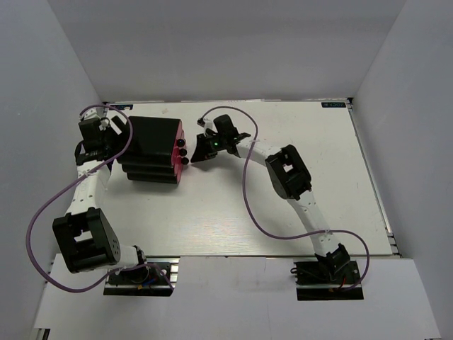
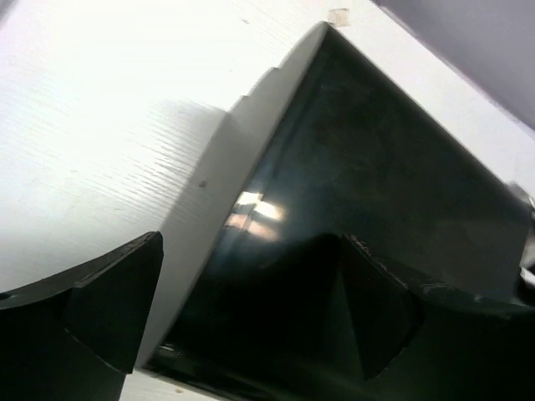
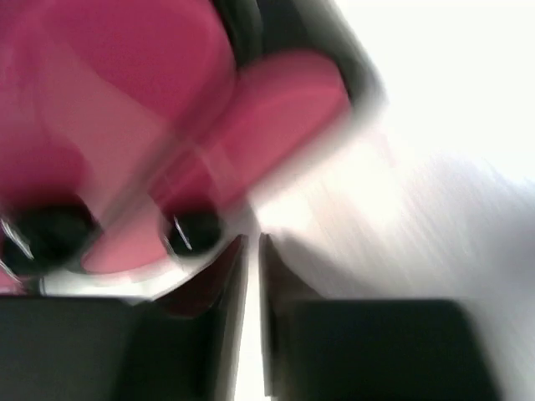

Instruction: Organize the makeup

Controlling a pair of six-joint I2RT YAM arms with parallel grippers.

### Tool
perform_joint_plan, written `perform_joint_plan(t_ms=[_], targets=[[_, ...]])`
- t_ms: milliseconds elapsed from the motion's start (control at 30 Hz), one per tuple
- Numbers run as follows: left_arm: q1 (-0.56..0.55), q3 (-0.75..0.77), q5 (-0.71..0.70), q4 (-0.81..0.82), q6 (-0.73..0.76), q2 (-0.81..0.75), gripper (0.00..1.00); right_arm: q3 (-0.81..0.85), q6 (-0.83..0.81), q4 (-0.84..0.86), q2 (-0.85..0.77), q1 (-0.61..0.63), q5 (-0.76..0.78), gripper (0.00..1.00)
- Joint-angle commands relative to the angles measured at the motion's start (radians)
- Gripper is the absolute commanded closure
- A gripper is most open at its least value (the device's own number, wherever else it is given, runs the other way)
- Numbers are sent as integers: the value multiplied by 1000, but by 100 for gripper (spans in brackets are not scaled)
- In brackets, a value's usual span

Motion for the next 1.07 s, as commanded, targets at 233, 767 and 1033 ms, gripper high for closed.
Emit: perform_joint_plan(t_ms=[233, 767, 1033], targets=[[85, -13, -210, -8, -140, -198, 2, -450, -369, -167, -533, -114, 136, 29], [48, -320, 866, 565, -319, -666, 2, -1154, -570, -138, -1412, -156, 584, 11], [-18, -422, 926, 564, -316, -666, 2, -1332, -609, -64, -1784, -165, 704, 11]])
